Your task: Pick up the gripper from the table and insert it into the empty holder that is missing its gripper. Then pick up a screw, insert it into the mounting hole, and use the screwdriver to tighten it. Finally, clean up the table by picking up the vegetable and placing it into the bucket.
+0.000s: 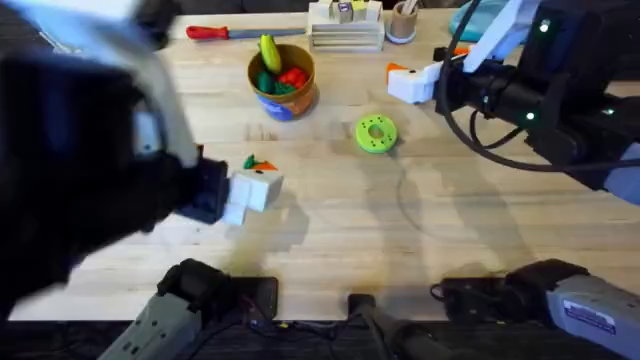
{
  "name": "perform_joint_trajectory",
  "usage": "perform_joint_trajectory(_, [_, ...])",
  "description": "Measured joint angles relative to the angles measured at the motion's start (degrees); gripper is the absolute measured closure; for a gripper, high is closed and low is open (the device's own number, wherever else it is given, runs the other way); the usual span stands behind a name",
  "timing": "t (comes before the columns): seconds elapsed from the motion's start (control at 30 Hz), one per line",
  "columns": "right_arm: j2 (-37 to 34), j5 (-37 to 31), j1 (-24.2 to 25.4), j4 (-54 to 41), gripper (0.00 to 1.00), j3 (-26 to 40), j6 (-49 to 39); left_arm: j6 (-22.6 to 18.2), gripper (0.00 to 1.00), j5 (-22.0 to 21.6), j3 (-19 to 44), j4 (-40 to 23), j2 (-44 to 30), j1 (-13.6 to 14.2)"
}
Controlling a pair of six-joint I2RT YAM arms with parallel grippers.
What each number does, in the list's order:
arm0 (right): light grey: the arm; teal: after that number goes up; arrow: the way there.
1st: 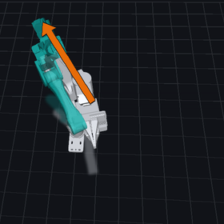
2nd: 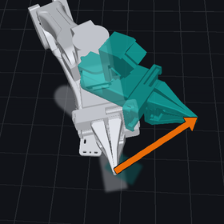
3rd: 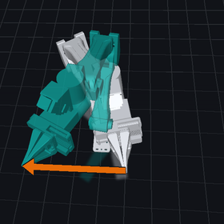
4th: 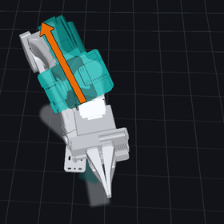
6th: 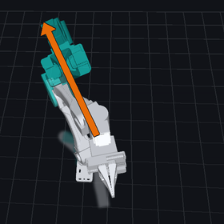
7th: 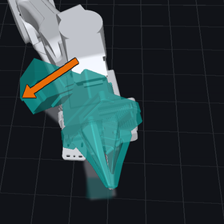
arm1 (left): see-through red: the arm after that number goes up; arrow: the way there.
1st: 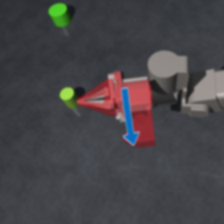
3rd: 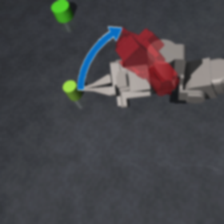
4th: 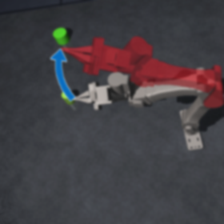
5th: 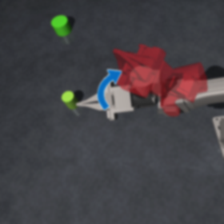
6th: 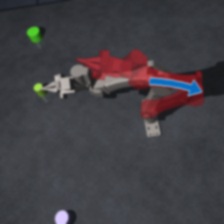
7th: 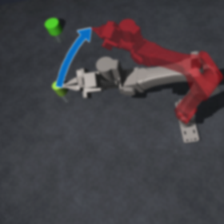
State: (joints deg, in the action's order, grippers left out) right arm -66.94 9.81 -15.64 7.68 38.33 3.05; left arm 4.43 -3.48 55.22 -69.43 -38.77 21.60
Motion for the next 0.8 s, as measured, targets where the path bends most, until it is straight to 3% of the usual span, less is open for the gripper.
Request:
perform_joint_trajectory(0.17, [0.0, 0.15, 0.0, -0.02, 0.065, 0.0, 0.17, -4.0, 0.008, -2.31, 1.57, -1.72, -13.84, -1.48])
perform_joint_trajectory(0.47, [0.0, 0.15, 0.0, -0.02, 0.064, 0.0, 0.2, -5.32, 0.008, -5.96, 1.57, -0.27, -31.48, -2.13])
perform_joint_trajectory(0.8, [0.0, 0.15, 0.0, -0.02, 0.064, 0.0, 0.2, -5.33, 0.007, -8.33, 1.55, 8.18, -42.39, -11.06])
